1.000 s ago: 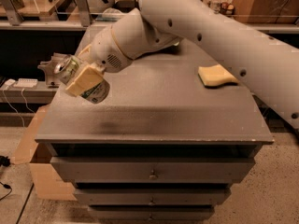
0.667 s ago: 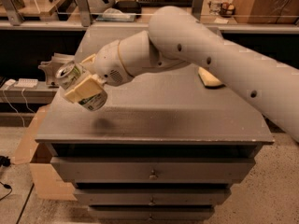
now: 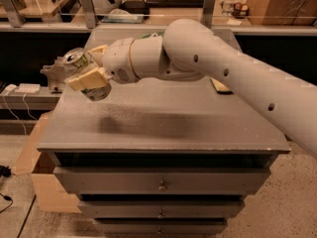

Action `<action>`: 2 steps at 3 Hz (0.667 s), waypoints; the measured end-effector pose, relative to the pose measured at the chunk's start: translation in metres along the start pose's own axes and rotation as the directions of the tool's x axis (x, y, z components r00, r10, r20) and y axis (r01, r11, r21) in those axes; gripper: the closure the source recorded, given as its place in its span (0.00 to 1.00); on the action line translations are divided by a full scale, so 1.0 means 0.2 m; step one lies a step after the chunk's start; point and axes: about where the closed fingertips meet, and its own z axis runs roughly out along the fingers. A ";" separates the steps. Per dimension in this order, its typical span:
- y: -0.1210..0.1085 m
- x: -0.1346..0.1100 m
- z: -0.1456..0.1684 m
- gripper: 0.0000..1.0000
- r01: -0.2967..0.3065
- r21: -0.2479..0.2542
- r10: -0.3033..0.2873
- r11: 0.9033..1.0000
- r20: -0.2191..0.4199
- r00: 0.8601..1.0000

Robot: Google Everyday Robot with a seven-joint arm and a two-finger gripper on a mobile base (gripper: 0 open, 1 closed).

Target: Place 7up can upright

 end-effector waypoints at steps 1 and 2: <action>-0.04 0.00 0.00 1.00 -0.003 0.041 0.001 0.999 0.054 0.999; -0.04 0.01 0.00 1.00 -0.012 0.065 0.007 0.998 0.087 0.996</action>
Offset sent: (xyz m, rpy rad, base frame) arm 0.0079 -0.0088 -0.0044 0.1413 -0.0302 -0.0830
